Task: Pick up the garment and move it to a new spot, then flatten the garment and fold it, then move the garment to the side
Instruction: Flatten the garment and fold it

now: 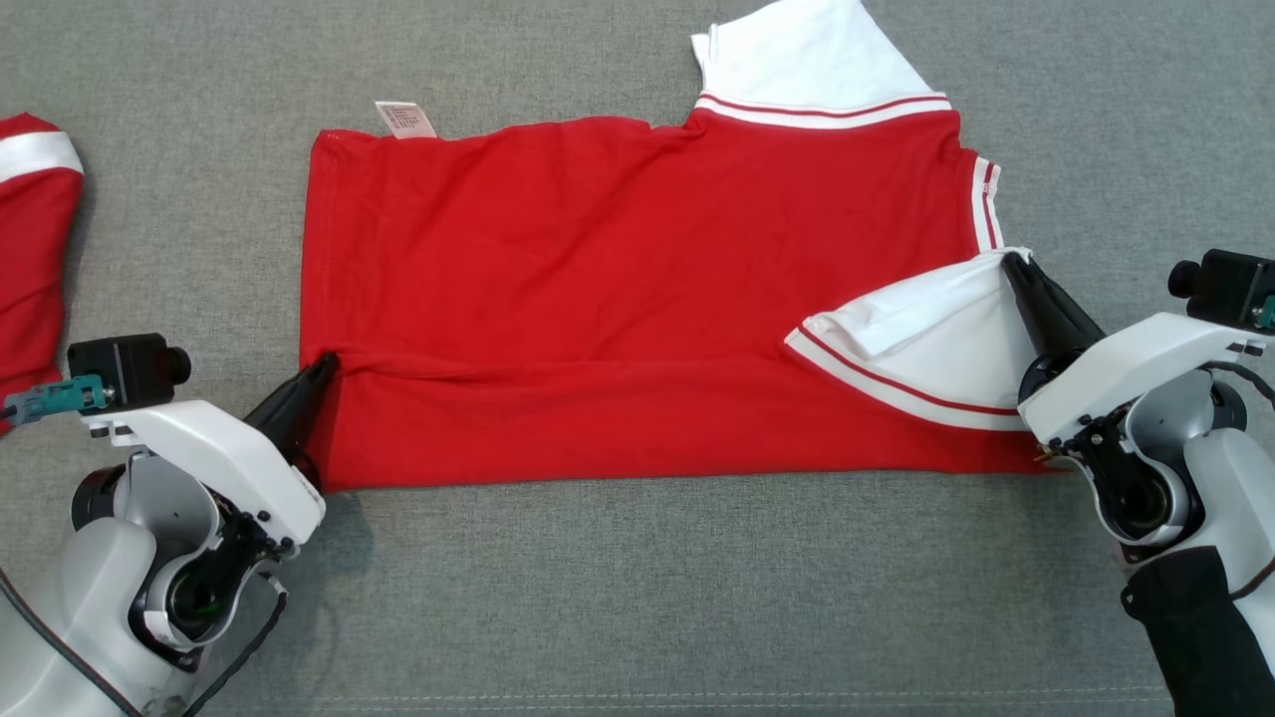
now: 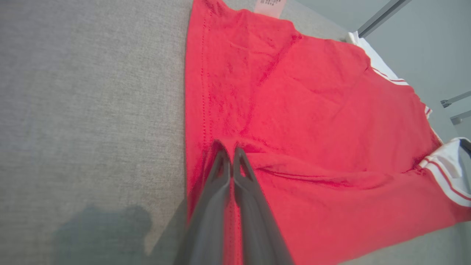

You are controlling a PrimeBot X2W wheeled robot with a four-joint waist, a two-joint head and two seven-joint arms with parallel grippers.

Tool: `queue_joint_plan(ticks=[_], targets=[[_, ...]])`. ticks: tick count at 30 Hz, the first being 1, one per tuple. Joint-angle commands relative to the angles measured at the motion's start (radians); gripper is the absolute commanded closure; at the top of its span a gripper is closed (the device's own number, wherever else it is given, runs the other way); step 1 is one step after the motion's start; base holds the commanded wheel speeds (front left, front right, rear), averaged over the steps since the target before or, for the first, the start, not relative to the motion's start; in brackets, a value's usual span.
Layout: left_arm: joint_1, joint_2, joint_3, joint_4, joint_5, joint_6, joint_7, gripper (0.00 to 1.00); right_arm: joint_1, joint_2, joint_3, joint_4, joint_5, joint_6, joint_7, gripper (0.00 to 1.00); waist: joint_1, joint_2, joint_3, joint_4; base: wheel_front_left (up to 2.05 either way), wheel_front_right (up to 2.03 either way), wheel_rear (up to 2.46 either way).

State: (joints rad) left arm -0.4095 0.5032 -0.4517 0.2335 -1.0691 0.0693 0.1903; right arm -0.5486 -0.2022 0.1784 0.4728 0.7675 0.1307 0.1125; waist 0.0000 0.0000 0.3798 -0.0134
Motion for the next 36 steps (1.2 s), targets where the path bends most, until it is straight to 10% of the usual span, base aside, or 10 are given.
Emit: queue_joint_plan(ticks=[1,3,4,5,18,28,36], targets=[[-0.053,0.030,0.056,0.006,-0.011,-0.014,-0.025,1.00,-0.025,-0.016,0.032,-0.004,0.026,0.000,-0.049,0.00,0.0000,0.0000,0.006,0.000,0.00,0.00,0.00],[-0.055,0.027,0.062,0.019,-0.014,-0.020,-0.038,0.99,-0.031,-0.023,0.049,0.012,0.045,0.000,-0.066,0.00,0.0000,0.0000,0.007,0.002,0.00,0.00,0.00],[-0.055,0.024,0.066,0.022,-0.018,-0.024,-0.044,0.10,-0.032,-0.024,0.059,0.015,0.062,0.000,-0.071,0.00,0.0000,0.0000,0.009,0.002,0.00,0.00,0.00],[-0.054,0.022,0.069,0.025,-0.018,-0.027,-0.054,0.00,-0.031,-0.026,0.068,0.015,0.081,0.000,-0.076,0.00,0.0000,0.0000,0.009,0.003,0.00,0.00,0.00],[0.070,0.021,0.071,-0.098,0.133,0.102,-0.265,0.00,0.122,-0.124,0.085,-0.088,0.097,0.000,-0.324,0.00,0.0000,0.0000,-0.065,0.027,0.00,0.00,0.00],[0.200,0.058,0.057,-0.287,0.324,0.297,-0.389,0.00,0.318,-0.089,-0.083,-0.326,-0.310,0.000,-0.374,0.00,0.0000,0.0000,-0.168,0.031,0.00,0.00,0.00],[0.310,0.071,0.027,-0.351,0.381,0.371,-0.401,0.00,0.494,0.007,-0.126,-0.427,-0.543,0.000,-0.374,0.00,0.0000,0.0000,-0.250,0.024,0.00,0.00,0.00]])
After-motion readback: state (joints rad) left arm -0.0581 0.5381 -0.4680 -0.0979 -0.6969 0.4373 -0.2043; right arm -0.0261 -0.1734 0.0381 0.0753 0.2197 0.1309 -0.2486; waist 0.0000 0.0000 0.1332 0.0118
